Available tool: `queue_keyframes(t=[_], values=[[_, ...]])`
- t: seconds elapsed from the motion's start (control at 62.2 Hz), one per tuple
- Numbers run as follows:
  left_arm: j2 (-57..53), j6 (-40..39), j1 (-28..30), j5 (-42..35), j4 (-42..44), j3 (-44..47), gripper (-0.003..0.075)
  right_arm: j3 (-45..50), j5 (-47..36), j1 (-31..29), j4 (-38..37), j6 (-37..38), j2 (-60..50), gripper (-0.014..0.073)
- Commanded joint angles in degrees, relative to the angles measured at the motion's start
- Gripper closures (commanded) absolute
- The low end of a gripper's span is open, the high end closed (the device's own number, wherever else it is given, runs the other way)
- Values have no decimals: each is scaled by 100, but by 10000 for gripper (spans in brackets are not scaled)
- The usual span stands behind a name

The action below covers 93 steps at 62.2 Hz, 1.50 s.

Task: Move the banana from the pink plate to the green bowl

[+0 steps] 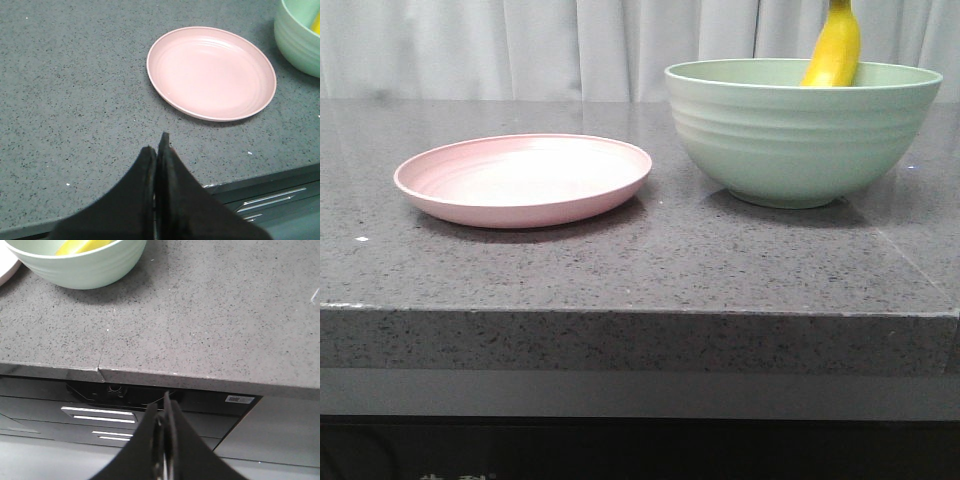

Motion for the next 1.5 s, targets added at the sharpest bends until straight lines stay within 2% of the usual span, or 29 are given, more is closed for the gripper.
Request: queue_keyframes(t=[0.0, 0.097, 0.241, 0.402, 0.547, 0.676, 0.933, 1.48], values=[[10, -49, -37, -441, -3, -143, 738, -114, -339, -25, 30, -5, 78, 662], [-168, -49, 32, -724, 93, -11, 738, -114, -334, -25, 30, -5, 78, 662], [-699, -94, 710, -1489, -40, 586, 738, -114, -314, -25, 30, -5, 78, 662], [-1541, -94, 1601, -2872, -501, 1782, 738, -114, -314, -25, 30, -5, 78, 662], [-2270, -94, 2086, -3639, -1023, 2784, 738, -114, -314, -25, 30, -5, 78, 662], [-2743, -94, 2330, -4107, -1161, 3552, 738, -114, -314, -25, 30, -5, 78, 662], [-3449, -94, 2365, -5168, -1150, 4545, 738, -114, -314, -25, 30, -5, 78, 662], [-3413, -83, 2365, -5058, -728, 4527, 738, -114, -272, -25, 30, -5, 83, 662]])
